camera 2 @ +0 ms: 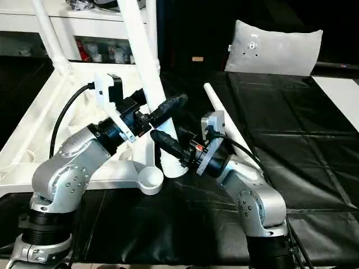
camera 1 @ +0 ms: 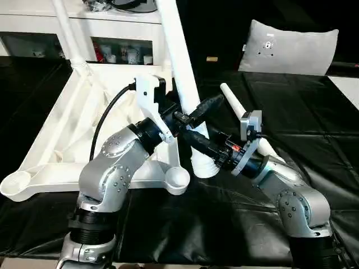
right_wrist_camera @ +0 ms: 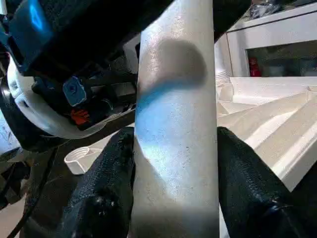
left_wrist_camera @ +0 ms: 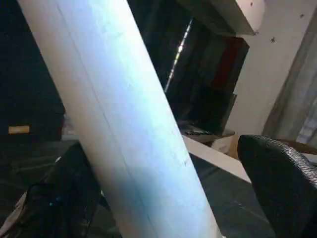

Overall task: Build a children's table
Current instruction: Pick table leg

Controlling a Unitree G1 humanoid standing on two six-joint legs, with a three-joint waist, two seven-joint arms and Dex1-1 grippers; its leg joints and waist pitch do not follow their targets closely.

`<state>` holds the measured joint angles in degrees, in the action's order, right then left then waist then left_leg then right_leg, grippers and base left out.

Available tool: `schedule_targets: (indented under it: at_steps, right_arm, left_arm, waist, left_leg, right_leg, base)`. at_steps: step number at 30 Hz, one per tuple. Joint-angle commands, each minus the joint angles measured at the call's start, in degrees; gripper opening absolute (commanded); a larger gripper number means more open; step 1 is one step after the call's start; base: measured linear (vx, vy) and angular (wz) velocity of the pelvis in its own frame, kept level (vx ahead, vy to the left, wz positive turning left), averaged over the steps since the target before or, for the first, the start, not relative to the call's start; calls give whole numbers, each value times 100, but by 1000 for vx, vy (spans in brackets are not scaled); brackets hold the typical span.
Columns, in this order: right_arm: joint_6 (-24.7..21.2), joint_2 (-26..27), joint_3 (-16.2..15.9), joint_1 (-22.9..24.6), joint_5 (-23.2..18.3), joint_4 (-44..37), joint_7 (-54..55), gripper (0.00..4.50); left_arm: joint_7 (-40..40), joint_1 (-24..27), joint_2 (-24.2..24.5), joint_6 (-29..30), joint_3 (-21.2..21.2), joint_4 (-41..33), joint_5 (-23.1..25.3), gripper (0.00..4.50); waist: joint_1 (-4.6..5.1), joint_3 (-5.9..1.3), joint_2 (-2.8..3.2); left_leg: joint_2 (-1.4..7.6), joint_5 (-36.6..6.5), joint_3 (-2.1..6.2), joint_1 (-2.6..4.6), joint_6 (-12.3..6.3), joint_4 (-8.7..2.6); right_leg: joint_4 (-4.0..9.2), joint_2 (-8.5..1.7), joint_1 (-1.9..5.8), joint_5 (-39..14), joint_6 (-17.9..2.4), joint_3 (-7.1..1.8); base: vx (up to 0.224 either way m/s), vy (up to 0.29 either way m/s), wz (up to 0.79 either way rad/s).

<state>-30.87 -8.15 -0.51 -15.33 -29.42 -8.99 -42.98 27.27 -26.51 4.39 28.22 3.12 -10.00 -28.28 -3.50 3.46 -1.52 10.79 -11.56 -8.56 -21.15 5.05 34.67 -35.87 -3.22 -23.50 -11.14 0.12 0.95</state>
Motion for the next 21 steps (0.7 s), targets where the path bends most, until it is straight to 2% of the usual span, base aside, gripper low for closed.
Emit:
schedule_targets:
  at_steps: [1, 8, 11, 14, 16, 17, 21]
  right_arm:
    - [84, -65, -25, 20, 31, -18, 12, 191]
    - [180, -73, -94, 62, 75, -11, 27, 191]
    - [222, -65, -121, 78, 86, -25, 40, 191]
    - [264, -24, -148, 99, 103, -24, 70, 191]
    - [271, -12, -174, 120, 92, -43, 72, 191]
    - [292, -6, -203, 139, 101, -55, 77, 189]
    - [366, -3, -238, 182, 123, -39, 108, 189]
  left_arm:
    - [32, 39, 53, -198, 108, 56, 248, 414]
    - [23, 103, 339, -452, 289, 140, 693, 414]
    - [37, 113, 488, -510, 350, 186, 876, 394]
    - [25, 118, 731, -635, 516, 317, 1271, 370]
    - [-7, 134, 735, -650, 504, 350, 1289, 364]
    - [13, 150, 748, -673, 513, 365, 1293, 340]
    - [-13, 211, 610, -650, 432, 321, 1103, 327]
  waist:
    - [-14, -385, -14]
    - [-4, -375, -5]
    - [1, -382, 5]
    - [0, -385, 10]
    - [-2, -381, 18]
    - [-7, -384, 23]
    - [-6, -383, 25]
  left_leg:
    - [126, -526, -33, 3, -53, -399]
    - [131, -608, -34, 8, -32, -409]
    - [133, -588, -31, 13, -15, -405]
    - [130, -575, -31, 13, -11, -406]
    - [134, -594, -34, 16, 7, -407]
    - [133, -606, -34, 21, 21, -407]
    - [130, -623, -37, 13, 29, -404]
  right_leg:
    - [409, -304, 352, -560, -976, -171]
    - [425, -308, 340, -784, -902, -174]
    - [414, -310, 337, -732, -910, -172]
    - [410, -311, 332, -706, -908, -174]
    - [405, -312, 330, -659, -952, -177]
    - [402, -309, 334, -638, -961, -176]
    - [395, -312, 341, -583, -1009, -176]
  base:
    - [0, 0, 0]
    - [0, 0, 0]
    - [0, 0, 0]
    - [0, 0, 0]
    - [0, 0, 0]
    - [0, 0, 0]
    - [0, 0, 0]
